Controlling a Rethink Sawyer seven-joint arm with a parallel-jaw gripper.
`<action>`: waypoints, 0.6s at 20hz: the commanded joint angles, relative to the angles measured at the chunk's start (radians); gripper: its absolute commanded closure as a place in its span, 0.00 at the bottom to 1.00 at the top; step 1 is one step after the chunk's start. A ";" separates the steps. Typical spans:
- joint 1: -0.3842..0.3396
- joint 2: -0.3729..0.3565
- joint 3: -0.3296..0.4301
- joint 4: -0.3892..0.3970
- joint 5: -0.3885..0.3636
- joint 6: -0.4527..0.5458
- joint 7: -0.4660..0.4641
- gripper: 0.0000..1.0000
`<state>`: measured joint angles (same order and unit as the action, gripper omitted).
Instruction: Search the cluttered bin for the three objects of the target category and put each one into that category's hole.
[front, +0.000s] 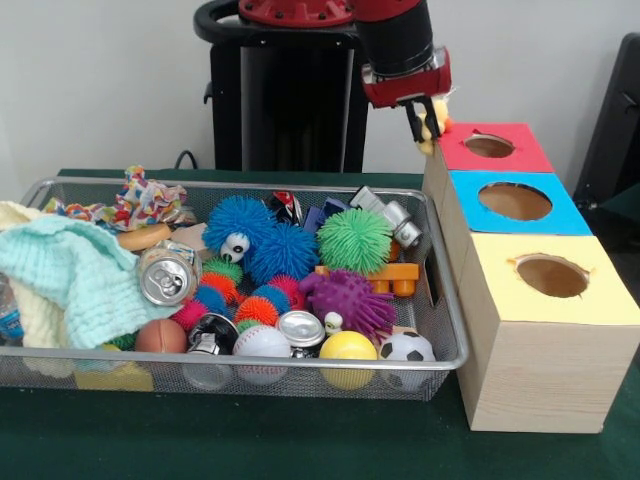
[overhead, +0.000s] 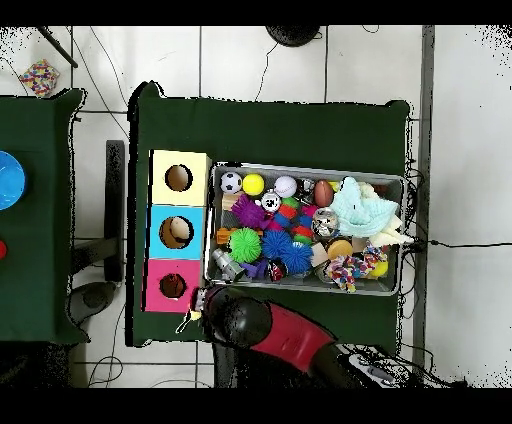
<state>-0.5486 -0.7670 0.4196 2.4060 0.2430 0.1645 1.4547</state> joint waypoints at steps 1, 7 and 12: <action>0.025 0.050 0.116 0.018 0.075 -0.127 0.355 1.00; 0.099 -0.014 0.085 0.013 0.112 -0.087 0.401 1.00; 0.133 -0.038 0.057 0.002 0.117 -0.060 0.406 1.00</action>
<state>-0.4796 -0.8116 0.4226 2.4360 0.2821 0.1065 1.5621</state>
